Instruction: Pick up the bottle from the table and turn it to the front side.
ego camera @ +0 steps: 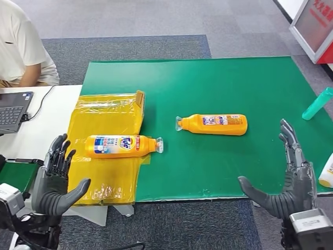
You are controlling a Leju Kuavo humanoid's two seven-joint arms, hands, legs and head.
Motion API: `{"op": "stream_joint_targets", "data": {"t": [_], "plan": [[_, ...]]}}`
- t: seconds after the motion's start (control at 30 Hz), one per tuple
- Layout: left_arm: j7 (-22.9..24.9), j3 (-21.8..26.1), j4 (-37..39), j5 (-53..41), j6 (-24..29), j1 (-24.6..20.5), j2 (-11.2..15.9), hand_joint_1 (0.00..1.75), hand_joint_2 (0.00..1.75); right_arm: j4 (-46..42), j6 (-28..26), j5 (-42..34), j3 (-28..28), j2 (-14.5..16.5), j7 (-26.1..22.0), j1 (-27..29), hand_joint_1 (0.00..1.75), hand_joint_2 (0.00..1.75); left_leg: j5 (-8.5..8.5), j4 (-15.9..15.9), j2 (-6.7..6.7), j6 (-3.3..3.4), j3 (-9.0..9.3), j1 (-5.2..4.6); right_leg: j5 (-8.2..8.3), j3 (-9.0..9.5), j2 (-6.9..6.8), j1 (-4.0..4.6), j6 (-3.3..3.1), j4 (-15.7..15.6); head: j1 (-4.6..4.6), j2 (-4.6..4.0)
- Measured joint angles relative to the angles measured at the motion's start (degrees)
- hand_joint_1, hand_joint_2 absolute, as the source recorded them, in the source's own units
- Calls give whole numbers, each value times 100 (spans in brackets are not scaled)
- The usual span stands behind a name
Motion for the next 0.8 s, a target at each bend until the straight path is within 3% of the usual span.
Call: {"op": "stream_joint_targets", "data": {"t": [0.2, 0.4, 0.6, 0.8], "plan": [[-25, 244, -217, -9, -352, 179, -99, 0, 175, 92, 458, -106, -375, 121, 386, 64, 0, 175, 0, 0, 0, 0, 1, 0, 0, 1, 0, 0, 0, 0, 0, 1], [-157, 865, -387, -2, -1080, 321, -270, 0, 175, 283, 1036, 55, -592, 222, 679, 217, 0, 175, -2, 0, 0, -2, 1, 1, -3, 1, 0, 1, -1, 0, -1, 1], [-224, 1368, -399, 322, -1519, 390, -367, 0, 175, 490, 1047, -297, -602, 234, 816, 281, 0, 175, -2, 0, 0, -2, 2, 1, -4, 1, 0, 2, -1, 0, 1, 0], [-243, 1643, -399, 72, -1564, 393, -480, 0, 175, 515, 1017, -551, -756, 296, 879, 325, 0, 175, -3, 0, 0, -2, 2, 1, -4, 1, 0, 1, -1, 0, 1, 0]]}}
